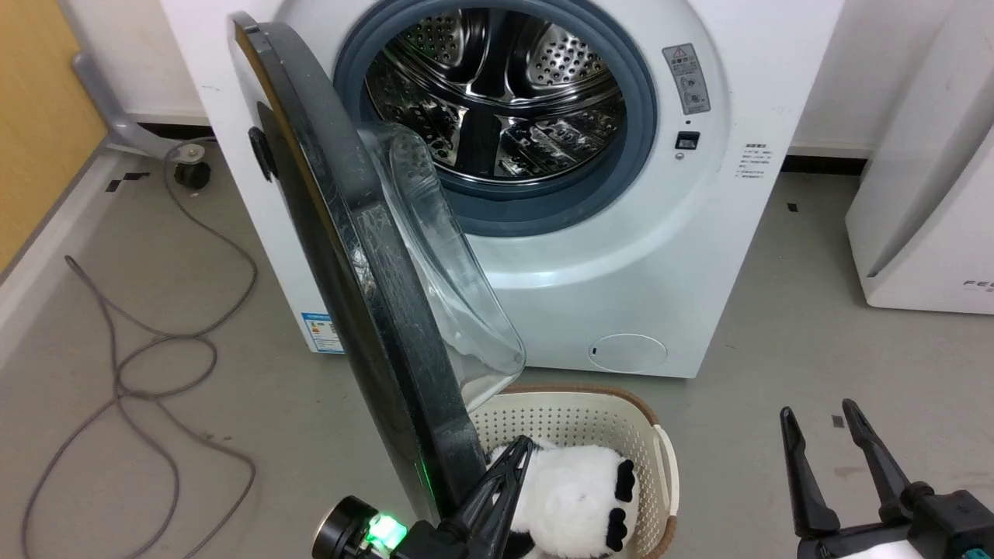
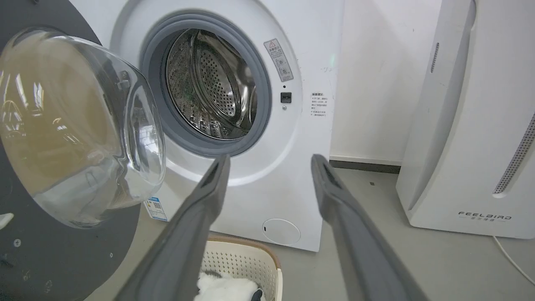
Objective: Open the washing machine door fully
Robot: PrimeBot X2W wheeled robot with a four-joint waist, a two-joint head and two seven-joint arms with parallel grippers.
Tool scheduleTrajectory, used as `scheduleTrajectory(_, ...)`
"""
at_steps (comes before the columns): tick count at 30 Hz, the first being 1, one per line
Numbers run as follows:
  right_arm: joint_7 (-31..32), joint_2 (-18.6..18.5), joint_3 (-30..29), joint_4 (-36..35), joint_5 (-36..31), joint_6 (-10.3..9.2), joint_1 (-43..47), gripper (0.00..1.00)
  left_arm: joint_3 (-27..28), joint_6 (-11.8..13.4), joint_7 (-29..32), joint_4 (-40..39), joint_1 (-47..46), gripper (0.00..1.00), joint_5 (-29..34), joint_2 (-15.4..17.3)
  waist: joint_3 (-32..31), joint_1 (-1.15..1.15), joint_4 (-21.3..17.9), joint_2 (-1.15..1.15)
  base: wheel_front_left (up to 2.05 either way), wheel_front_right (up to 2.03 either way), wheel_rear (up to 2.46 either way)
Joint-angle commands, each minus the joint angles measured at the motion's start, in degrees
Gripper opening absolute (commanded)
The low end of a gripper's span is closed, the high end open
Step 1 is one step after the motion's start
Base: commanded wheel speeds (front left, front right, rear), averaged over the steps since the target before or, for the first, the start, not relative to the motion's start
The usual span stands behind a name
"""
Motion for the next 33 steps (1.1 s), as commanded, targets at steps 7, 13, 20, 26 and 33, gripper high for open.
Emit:
scheduleTrajectory(7, -0.19, 0.27, -0.07, 0.35, 0.43, 0.03, 0.60, 1.00, 1.18, 0.05, -0.24, 0.98, 1.12, 0.00, 0.01, 0.22, 0.00, 0.00, 2.17, 0.00, 0.00, 0.00, 0.00)
scheduleTrajectory(13, -0.19, 0.27, 0.23, 0.40, 0.82, 0.03, 0.96, 1.00, 1.27, 0.01, -0.24, 0.19, 1.88, 0.00, 0.52, 0.29, 0.11, 0.00, 5.31, 0.00, 0.00, 0.00, 0.00)
scheduleTrajectory(20, -0.19, 0.27, 0.28, 0.14, 1.11, 0.03, 1.14, 1.00, 1.22, 0.19, -0.24, -1.38, 2.77, 0.00, 1.04, 0.46, 0.55, 0.00, 10.52, 0.00, 0.00, 0.00, 0.00)
scheduleTrajectory(26, -0.19, 0.27, 0.81, 0.21, 1.26, 0.03, 1.09, 1.00, 1.59, 0.29, -0.24, -1.53, 2.93, 0.00, 1.11, 0.69, 0.91, 0.00, 14.91, 0.00, 0.00, 0.00, 0.00)
scheduleTrajectory(33, -0.19, 0.27, 1.30, 0.27, 1.52, 0.03, 0.89, 1.00, 3.02, 1.02, -0.24, -1.24, 3.41, 0.00, 0.52, 0.76, 1.41, 0.00, 19.33, 0.00, 0.00, 0.00, 0.00)
